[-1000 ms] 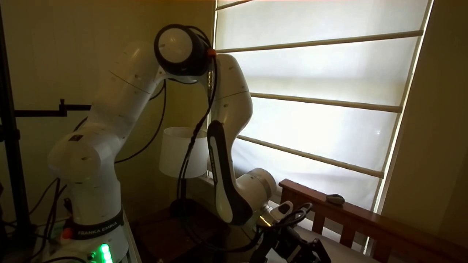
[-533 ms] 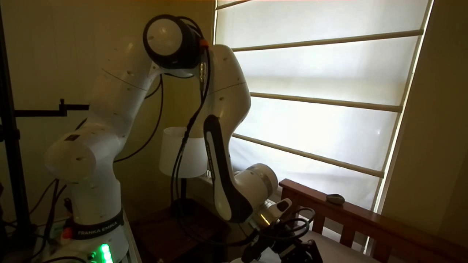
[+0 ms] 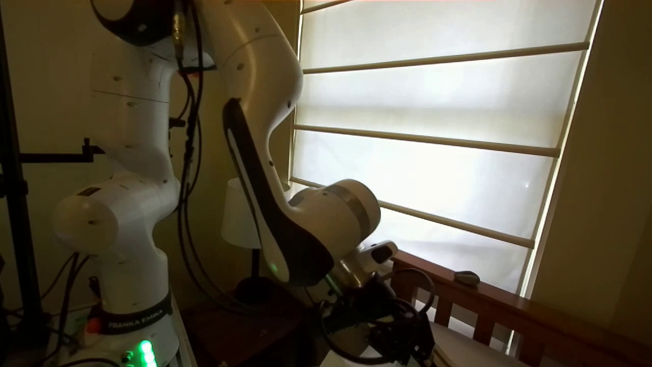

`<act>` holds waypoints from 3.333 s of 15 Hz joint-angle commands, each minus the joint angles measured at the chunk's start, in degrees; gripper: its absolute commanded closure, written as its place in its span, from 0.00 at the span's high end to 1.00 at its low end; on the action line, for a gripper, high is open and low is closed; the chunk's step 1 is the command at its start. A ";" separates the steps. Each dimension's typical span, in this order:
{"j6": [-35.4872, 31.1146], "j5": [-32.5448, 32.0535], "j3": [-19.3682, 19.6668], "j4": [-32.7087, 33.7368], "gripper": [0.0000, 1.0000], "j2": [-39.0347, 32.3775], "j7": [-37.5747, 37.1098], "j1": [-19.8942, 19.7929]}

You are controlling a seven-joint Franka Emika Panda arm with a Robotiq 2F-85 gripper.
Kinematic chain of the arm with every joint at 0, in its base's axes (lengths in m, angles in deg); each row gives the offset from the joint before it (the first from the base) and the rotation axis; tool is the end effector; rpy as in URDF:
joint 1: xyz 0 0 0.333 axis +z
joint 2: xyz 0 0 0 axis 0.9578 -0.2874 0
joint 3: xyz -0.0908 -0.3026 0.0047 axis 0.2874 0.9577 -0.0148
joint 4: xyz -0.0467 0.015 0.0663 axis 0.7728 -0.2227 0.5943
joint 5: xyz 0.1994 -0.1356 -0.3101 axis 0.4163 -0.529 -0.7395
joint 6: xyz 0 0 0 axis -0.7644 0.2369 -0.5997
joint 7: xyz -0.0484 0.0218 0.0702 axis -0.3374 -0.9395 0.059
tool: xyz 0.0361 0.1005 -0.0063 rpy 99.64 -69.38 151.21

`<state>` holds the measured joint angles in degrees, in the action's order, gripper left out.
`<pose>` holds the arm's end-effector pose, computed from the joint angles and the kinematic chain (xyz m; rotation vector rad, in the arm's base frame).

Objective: Pick up the book from the bed and place it on the nightstand

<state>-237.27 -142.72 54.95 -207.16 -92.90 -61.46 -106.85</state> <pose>0.2977 -0.3248 0.2587 2.2984 0.1826 0.3751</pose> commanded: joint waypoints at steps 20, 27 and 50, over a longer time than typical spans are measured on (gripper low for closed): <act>-12.73 4.25 -8.25 14.80 0.06 -10.01 6.67 5.19; -17.44 13.46 -3.65 18.12 0.06 -16.31 20.18 7.62; 0.86 39.27 5.80 1.45 1.00 -4.91 39.28 19.24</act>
<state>-240.37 -102.96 59.57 -200.78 -102.75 -22.44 -88.01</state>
